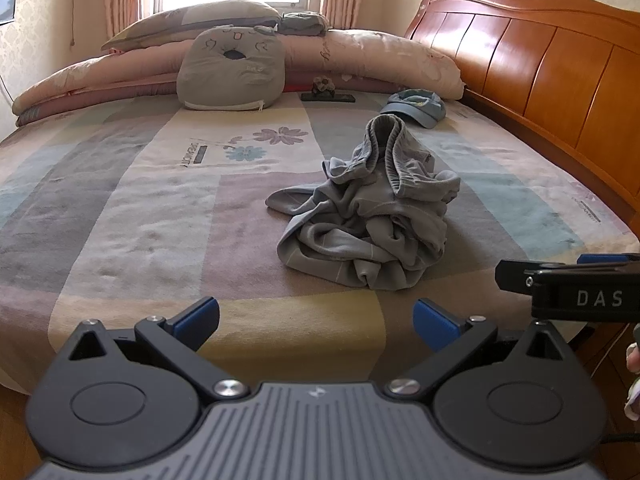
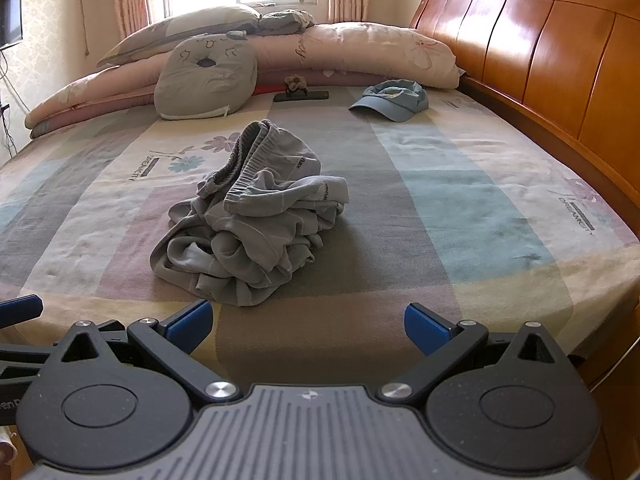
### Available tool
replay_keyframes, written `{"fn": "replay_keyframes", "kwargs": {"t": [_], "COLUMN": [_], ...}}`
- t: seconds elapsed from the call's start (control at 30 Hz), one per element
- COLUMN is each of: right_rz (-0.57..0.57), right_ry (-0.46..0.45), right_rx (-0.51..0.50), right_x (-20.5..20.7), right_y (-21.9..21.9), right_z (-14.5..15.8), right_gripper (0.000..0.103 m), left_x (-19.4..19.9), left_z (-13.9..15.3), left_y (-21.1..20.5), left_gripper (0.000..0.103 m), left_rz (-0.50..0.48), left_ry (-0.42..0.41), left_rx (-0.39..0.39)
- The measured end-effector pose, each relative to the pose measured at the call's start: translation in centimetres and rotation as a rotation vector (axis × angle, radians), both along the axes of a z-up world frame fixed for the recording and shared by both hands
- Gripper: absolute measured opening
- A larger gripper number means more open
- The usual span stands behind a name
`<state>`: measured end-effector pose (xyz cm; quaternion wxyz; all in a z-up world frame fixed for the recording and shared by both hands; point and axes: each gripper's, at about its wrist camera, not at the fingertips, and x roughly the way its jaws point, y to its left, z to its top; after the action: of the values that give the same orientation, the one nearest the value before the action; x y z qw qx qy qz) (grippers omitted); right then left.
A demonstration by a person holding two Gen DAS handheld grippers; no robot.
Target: Fold clothes
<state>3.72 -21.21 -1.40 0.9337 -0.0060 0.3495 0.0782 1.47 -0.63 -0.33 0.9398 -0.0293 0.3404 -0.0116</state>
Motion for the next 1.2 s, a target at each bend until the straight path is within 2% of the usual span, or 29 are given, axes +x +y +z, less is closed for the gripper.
{"fn": "replay_keyframes", "kwargs": {"t": [1.2], "right_rz": [0.017], "right_ry": [0.030], "right_rx": [-0.005], "right_x": [1.3], "right_y": [0.7], "right_z": [-0.8], "right_gripper": [0.103], "left_x": [0.9], "left_z": [-0.9], "left_y": [0.1], "left_gripper": [0.102], "left_rz": [0.000], "left_ry": [0.025], "left_rx": [-0.007]}}
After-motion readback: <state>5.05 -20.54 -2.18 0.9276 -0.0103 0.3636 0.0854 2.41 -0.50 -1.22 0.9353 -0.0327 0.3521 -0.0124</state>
